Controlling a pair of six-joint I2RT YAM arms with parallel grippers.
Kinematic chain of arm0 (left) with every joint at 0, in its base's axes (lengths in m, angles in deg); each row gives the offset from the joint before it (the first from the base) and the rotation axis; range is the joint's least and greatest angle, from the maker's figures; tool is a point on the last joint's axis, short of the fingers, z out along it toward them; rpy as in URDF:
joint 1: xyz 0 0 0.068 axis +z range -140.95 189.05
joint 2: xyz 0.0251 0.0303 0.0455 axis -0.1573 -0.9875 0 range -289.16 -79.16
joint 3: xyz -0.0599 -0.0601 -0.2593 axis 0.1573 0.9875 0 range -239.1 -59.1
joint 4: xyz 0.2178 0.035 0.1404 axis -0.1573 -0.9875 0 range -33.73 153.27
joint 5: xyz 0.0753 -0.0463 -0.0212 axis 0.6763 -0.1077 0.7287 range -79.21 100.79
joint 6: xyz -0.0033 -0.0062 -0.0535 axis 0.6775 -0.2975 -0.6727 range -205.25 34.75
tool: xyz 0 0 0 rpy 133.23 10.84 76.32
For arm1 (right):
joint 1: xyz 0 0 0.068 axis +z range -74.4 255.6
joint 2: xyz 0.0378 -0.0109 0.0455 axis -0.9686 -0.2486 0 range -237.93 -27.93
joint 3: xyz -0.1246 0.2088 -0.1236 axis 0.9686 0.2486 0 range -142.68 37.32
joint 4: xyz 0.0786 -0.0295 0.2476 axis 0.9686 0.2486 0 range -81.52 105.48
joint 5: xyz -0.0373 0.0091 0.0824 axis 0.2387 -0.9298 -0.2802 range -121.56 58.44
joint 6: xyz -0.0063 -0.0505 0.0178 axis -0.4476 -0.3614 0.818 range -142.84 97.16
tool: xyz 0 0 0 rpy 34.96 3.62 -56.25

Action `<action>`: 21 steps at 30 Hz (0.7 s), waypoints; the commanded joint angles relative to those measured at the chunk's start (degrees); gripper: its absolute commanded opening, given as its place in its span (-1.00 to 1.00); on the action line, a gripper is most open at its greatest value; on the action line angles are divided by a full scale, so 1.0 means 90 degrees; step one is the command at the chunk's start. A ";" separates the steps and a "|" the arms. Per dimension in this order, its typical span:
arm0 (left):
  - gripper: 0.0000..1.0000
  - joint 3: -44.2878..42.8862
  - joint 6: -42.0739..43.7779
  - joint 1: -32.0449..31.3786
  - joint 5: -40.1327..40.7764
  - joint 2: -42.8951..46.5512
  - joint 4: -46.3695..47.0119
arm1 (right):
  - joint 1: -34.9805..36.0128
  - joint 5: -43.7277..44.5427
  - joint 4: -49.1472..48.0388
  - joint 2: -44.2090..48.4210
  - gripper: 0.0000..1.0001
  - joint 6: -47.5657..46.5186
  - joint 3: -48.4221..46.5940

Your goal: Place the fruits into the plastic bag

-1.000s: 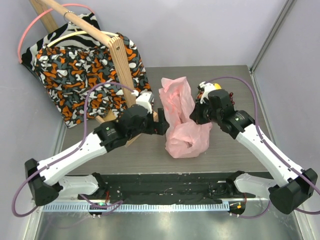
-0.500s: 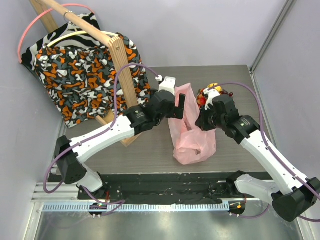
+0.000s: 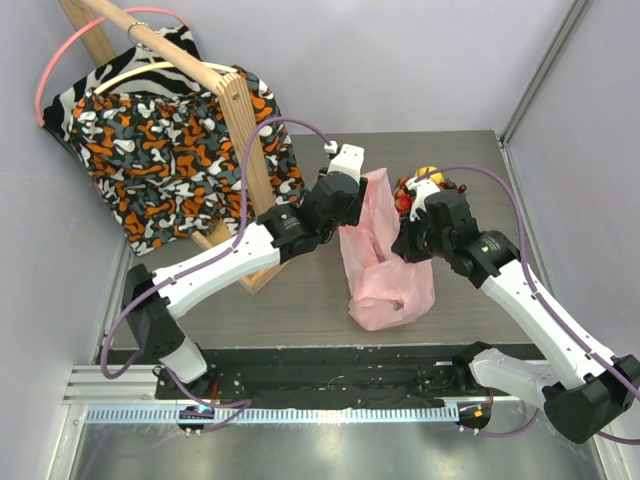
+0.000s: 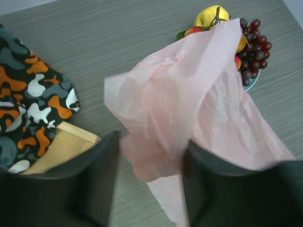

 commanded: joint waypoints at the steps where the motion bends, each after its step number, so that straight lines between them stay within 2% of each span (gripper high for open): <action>1: -0.20 -0.0265 0.0209 0.0005 0.0119 -0.0138 0.0027 | -0.0026 0.0132 -0.0058 0.0044 -0.97 -0.0085 -0.0088; 2: -0.45 -0.0255 0.0190 -0.0005 0.0129 -0.0109 0.0037 | -0.0036 0.0259 -0.0029 0.0054 -0.96 -0.0055 -0.0097; 4: -0.66 -0.0255 0.0092 0.0005 0.0274 -0.0031 -0.0089 | -0.0036 0.0774 0.0069 0.0035 -0.95 0.0042 -0.0185; 5: -0.84 -0.0265 0.0005 0.0005 0.0324 -0.0002 -0.0177 | -0.0055 0.0952 0.0098 0.0034 -0.90 0.0110 -0.0321; 7: -1.00 -0.0285 -0.0084 -0.0005 0.0421 0.0096 -0.0508 | -0.0075 0.1535 0.0196 0.0025 -0.85 0.0218 -0.0487; 9: -0.99 -0.0304 -0.0143 0.0015 0.0432 0.0174 -0.0733 | -0.0094 0.2006 0.0293 -0.0043 -0.73 0.0277 -0.0760; 12: -1.00 -0.0566 -0.0250 0.0083 0.0305 0.0184 -0.1338 | -0.0094 0.2836 0.0420 -0.0287 -0.71 0.0355 -0.1122; 15: -1.00 -0.1053 -0.0299 0.0142 0.0129 0.0028 -0.2002 | -0.0085 0.3014 0.0547 -0.0570 -0.68 0.0355 -0.1629; 16: -0.99 -0.1191 -0.0328 0.0142 0.0090 -0.0049 -0.2362 | -0.0085 0.2888 0.0557 -0.0629 -0.35 0.0326 -0.1795; 18: -0.99 -0.1658 -0.0493 0.0161 -0.0133 -0.0302 -0.2686 | -0.0085 0.2138 0.0557 -0.0804 -0.02 0.0121 -0.2273; 19: -1.00 -0.1836 -0.0572 0.0181 -0.0261 -0.0410 -0.2987 | -0.0085 0.1903 0.0586 -0.0844 0.11 0.0082 -0.2430; 21: -1.00 -0.2419 -0.0815 0.0356 -0.0612 -0.0780 -0.3495 | -0.0065 0.1318 0.0655 -0.0922 0.16 0.0130 -0.2870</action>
